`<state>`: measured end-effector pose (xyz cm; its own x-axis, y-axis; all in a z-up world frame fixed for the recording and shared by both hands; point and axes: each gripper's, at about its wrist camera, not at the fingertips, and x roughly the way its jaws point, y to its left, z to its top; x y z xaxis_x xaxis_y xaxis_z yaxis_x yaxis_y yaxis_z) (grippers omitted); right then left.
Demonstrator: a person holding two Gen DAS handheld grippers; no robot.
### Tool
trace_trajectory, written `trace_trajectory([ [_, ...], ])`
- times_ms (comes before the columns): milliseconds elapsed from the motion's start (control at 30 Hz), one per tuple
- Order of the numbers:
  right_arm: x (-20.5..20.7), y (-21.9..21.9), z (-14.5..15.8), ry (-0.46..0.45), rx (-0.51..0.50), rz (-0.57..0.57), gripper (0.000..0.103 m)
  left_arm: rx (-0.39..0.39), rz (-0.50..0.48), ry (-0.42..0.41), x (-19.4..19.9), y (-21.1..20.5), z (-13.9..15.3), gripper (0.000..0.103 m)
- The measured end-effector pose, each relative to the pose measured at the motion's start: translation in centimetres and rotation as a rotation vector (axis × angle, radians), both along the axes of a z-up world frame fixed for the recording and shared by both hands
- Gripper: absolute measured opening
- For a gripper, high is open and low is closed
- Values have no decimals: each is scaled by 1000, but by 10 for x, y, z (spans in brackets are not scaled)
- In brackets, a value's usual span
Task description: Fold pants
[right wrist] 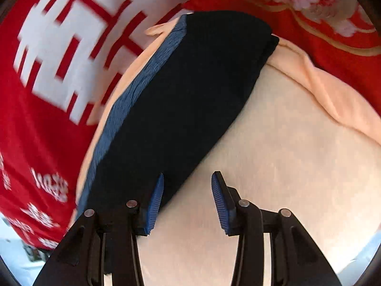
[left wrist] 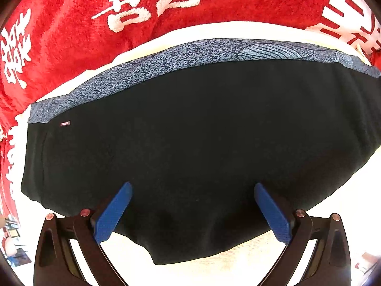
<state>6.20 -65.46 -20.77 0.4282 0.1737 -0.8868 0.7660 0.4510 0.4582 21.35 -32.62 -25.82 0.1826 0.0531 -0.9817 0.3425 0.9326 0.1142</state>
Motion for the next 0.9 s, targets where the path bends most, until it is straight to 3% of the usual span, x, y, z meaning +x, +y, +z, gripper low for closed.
trace_trajectory([
  [33,4,-3,-3,-6,19,-5,14,4,0,-1,7,3,-5,103],
  [100,12,-7,7,-3,-21,13,7,16,-1,-2,10,-1,-9,103],
  [200,20,-7,33,-54,-127,117,7,23,-4,-11,4,-2,-4,103],
  [300,18,-11,18,58,-152,161,12,34,-3,-14,2,-4,-1,103],
  [367,4,-20,9,95,-140,98,38,41,-5,-14,2,-6,0,103],
  [400,-8,-25,8,93,-128,47,40,42,-7,-16,1,-6,0,103],
  [467,-24,-31,10,111,-122,-3,40,44,-14,-21,0,-7,0,103],
  [667,-43,-40,20,91,-139,5,40,107,-34,-30,0,-20,8,103],
  [800,-32,-53,32,86,-193,-43,40,26,-57,-42,-3,-45,28,103],
  [900,-20,-64,46,108,-303,-31,36,-13,-88,-52,-3,-77,34,103],
])
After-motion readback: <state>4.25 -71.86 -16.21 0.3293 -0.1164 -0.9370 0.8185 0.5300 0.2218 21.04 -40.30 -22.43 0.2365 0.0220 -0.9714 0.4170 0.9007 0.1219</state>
